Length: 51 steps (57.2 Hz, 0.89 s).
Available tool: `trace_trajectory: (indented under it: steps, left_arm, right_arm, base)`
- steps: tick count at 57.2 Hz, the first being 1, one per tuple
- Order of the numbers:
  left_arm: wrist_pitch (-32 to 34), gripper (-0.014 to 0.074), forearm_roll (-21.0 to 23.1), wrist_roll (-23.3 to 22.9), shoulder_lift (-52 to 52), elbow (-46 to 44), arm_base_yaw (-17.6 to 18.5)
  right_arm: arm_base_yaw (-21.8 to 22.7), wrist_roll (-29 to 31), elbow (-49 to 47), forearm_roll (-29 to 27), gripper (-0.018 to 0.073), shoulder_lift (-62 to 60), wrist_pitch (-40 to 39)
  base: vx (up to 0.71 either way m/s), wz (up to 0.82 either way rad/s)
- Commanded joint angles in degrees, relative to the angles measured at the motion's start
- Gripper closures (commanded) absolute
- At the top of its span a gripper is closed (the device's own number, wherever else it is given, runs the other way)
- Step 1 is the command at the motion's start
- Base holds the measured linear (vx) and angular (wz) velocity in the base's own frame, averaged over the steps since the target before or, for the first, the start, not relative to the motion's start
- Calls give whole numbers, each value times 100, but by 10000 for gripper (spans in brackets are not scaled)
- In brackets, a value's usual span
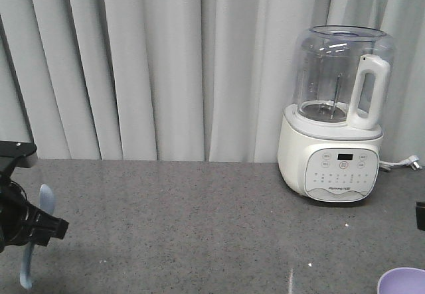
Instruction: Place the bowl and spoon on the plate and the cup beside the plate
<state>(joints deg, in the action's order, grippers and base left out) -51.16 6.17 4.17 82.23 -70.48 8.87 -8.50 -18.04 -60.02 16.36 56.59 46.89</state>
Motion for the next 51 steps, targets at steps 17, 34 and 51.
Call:
trace_trajectory:
  steps: [17,34,51]
  left_arm:
    - [25,603,68,159,-311,-141,18]
    - [-79,603,73,176,-324,-141,18]
    - [-134,603,66,176,-324,-141,18]
  right_arm:
    - [129,-1098,-195,1831,72,39,219]
    - [1854,-625,-195,905,132,668,-80]
    - [2258,374,-195,-757,164,1789,-268]
  base:
    - [0,0]
    - [0,0]
    - [0,0]
